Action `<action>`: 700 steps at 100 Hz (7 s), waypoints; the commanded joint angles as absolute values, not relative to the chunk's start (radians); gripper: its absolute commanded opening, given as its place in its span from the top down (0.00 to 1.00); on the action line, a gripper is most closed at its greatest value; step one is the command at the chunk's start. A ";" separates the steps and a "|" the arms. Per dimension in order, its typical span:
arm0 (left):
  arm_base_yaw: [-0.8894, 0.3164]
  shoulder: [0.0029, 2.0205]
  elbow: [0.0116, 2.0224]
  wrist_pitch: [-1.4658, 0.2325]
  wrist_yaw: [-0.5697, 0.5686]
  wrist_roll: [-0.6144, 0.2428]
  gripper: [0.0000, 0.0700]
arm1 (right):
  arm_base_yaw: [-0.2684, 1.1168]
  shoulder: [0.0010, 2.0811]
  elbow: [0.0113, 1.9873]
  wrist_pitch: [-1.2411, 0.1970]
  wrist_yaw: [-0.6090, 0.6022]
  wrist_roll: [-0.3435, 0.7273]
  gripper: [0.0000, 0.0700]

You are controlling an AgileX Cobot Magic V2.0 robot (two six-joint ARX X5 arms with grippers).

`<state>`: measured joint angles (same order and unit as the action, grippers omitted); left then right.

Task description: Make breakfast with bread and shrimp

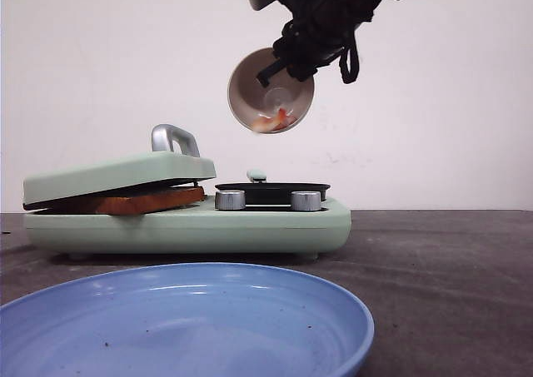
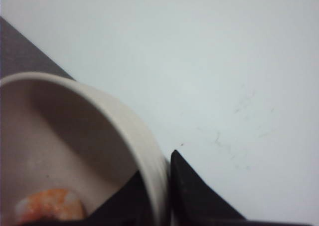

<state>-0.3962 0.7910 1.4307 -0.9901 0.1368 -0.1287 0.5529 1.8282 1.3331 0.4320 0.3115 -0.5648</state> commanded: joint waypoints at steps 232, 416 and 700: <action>-0.473 0.793 1.443 -0.942 0.127 -0.087 1.00 | 0.040 1.793 1.281 -0.655 -0.118 0.254 1.00; -0.485 0.847 1.085 -0.643 0.115 -0.098 1.00 | 0.070 0.564 0.625 -0.105 -0.120 0.044 0.99; 0.039 0.003 0.014 -0.188 0.061 -0.027 1.00 | 0.070 0.565 0.625 -0.105 -0.120 0.044 0.99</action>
